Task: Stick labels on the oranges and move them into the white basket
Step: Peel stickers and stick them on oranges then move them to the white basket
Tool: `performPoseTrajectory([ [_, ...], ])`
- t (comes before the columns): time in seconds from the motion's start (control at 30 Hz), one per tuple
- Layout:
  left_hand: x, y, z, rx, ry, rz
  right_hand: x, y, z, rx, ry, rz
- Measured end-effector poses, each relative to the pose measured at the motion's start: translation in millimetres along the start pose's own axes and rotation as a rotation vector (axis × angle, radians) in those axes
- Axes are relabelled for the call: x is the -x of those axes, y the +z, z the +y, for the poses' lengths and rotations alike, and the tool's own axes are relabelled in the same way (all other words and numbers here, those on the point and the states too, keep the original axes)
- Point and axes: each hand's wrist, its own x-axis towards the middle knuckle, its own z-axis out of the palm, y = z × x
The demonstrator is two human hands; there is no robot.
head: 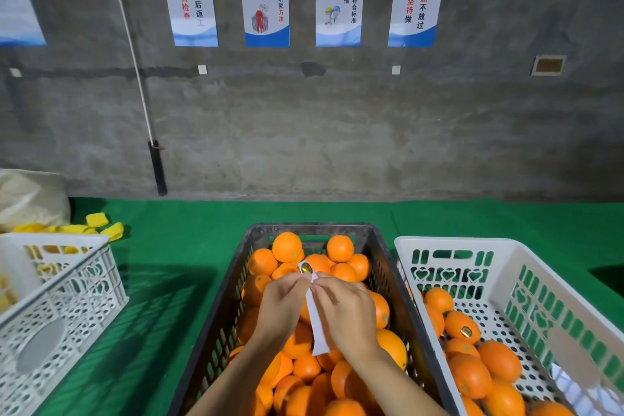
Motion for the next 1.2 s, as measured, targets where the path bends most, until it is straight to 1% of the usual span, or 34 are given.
performPoseTrajectory([
  [0.07, -2, -1, 1, -0.032, -0.025, 0.071, 0, 2, 0, 0.013, -0.014, -0.014],
  [0.1, -2, -3, 1, -0.086, -0.019, 0.134, 1, 3, 2, 0.020, -0.026, -0.022],
  [0.17, -3, -9, 1, -0.244, 0.015, 0.324, 1, 6, 5, 0.035, -0.024, -0.047],
  [0.2, -4, -14, 2, -0.280, 0.020, 0.425, 1, 7, 6, 0.017, 0.017, -0.098],
  [0.27, -7, -22, 3, -0.251, 0.013, 0.575, 1, 7, 5, -0.120, 0.156, -0.295],
  [0.33, -10, -27, 3, -0.208, -0.015, 0.622, 1, 7, 0, -0.241, 0.295, -0.534],
  [0.37, -11, -28, 3, -0.180, -0.025, 0.624, 2, 8, -5, -0.255, 0.341, -0.646],
  [0.43, -11, -28, 1, -0.132, -0.036, 0.621, 7, 12, -15, -0.285, 0.392, -0.845],
  [0.47, -12, -28, 1, -0.115, -0.042, 0.623, 10, 14, -22, -0.320, 0.395, -0.919],
  [0.53, -12, -28, 1, -0.083, -0.050, 0.641, 13, 16, -35, -0.401, 0.357, -1.003],
  [0.63, -11, -30, 2, -0.072, -0.058, 0.688, 13, 16, -51, -0.591, 0.337, -1.083],
  [0.67, -11, -31, 3, -0.064, -0.057, 0.704, 14, 16, -55, -0.615, 0.323, -1.112],
  [0.77, -12, -32, 5, -0.048, -0.068, 0.734, 22, 18, -57, -0.546, 0.215, -1.177],
  [0.87, -13, -33, 5, -0.052, -0.080, 0.735, 28, 21, -56, -0.469, 0.181, -1.132],
  [0.93, -14, -33, 4, -0.065, -0.074, 0.738, 28, 22, -56, -0.461, 0.191, -1.073],
  [1.03, -14, -33, 3, -0.081, -0.075, 0.729, 29, 20, -58, -0.470, 0.158, -1.025],
  [1.2, -13, -34, 2, -0.064, -0.099, 0.725, 26, 22, -62, -0.435, 0.097, -1.011],
])
